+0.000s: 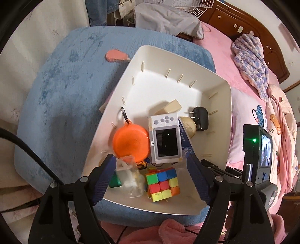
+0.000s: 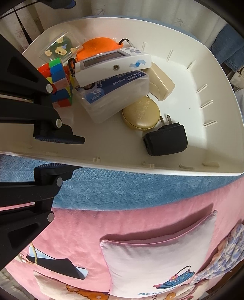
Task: Organize rigid objects
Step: 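Carry the clear small box into the tray and release it with the left tool, then move the open left tool to the pink hair-roller clip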
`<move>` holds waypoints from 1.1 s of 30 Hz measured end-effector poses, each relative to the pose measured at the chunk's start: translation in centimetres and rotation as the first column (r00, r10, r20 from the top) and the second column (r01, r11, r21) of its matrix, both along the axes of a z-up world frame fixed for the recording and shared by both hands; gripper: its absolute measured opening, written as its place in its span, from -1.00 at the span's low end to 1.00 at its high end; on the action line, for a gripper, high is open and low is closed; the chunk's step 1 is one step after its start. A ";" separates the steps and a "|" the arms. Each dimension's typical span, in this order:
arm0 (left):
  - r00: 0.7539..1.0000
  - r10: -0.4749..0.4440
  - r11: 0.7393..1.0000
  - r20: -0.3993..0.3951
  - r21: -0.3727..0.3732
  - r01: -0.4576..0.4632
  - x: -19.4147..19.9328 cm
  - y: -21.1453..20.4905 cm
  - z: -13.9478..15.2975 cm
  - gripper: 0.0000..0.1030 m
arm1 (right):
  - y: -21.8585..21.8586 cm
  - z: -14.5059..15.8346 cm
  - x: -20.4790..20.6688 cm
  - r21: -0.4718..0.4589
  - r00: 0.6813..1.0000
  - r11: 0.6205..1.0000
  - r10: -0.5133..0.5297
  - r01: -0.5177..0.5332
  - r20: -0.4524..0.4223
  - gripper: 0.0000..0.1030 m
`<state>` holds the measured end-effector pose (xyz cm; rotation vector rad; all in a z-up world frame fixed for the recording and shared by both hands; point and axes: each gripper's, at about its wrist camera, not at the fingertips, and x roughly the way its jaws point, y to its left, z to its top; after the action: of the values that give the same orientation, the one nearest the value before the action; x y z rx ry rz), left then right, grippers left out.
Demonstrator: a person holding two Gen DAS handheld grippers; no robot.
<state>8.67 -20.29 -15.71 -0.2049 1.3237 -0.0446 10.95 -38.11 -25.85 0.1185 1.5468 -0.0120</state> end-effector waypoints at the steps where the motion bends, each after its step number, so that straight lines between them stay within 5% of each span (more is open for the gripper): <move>1: 1.000 -0.005 1.000 0.004 -0.002 0.005 0.0 0.3 0.1 0.56 | 0.0 0.0 0.0 -0.003 1.000 1.000 -0.001 0.001 0.000 -0.62; 12: 0.985 -0.114 0.990 0.127 0.092 0.103 0.6 4.7 2.7 0.56 | 0.3 0.2 -0.5 -0.017 0.999 0.999 -0.040 0.040 0.025 -0.63; 20: 0.966 -0.243 0.967 0.092 0.102 0.233 3.3 9.2 2.6 0.56 | -0.2 0.1 -0.6 -0.016 0.991 0.991 -0.133 0.134 0.020 -0.64; 28: 0.896 -0.434 0.901 0.096 0.059 0.430 5.7 12.3 2.2 0.57 | -0.1 0.0 -0.4 -0.045 0.980 0.979 -0.199 0.200 0.026 -0.64; 33: 0.792 -0.596 0.802 0.132 0.054 0.595 7.2 12.9 2.1 0.57 | -0.3 0.0 -0.4 -0.044 0.967 0.966 -0.253 0.253 0.025 -0.64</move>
<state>15.88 -7.37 -13.61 0.2342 1.1987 -0.5838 10.57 -38.44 -25.90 0.2781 1.5025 -0.2484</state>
